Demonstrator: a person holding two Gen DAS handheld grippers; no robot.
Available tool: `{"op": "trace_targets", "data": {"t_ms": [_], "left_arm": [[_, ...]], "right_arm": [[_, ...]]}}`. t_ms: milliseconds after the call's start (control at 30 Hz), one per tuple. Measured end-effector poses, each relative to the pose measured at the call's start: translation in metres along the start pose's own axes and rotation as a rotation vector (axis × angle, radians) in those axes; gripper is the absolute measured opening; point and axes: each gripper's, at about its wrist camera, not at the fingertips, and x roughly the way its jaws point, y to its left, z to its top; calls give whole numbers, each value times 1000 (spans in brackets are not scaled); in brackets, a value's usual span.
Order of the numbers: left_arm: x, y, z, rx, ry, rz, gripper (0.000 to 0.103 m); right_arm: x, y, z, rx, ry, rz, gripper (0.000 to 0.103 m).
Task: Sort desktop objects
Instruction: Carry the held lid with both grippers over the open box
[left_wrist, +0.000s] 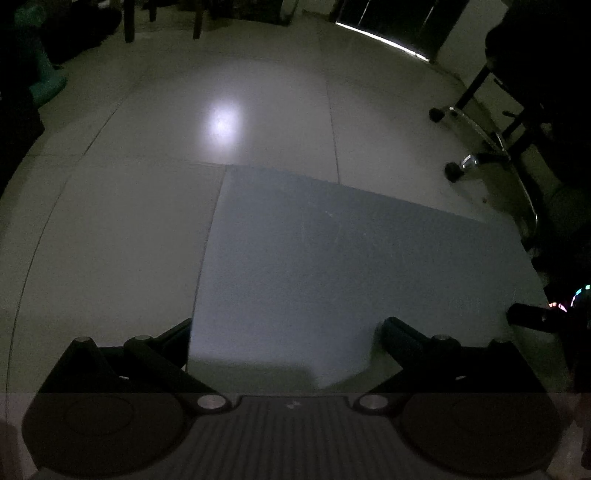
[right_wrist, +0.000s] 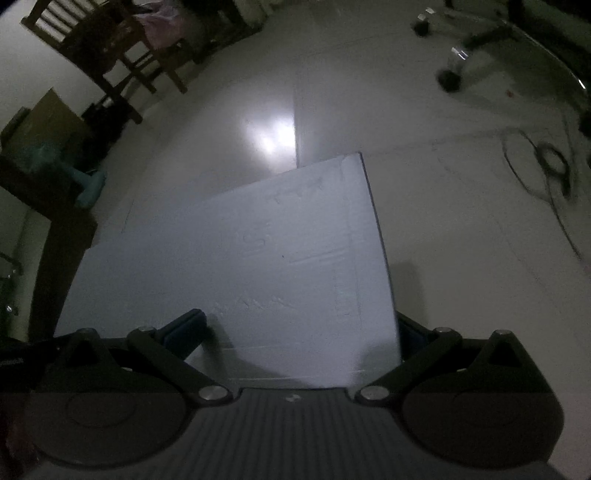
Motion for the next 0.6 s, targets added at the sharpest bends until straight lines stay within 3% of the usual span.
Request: {"op": "trace_targets", "data": {"t_ms": [233,600], "left_arm": [[-15,14,-59,-34,17,47,103],[-2,22,-101,-105,37,28,103]], "right_arm": [[-5,-5,-51,46,48,-29,103],[-9,0,-81,-25,58,-70,103]]}}
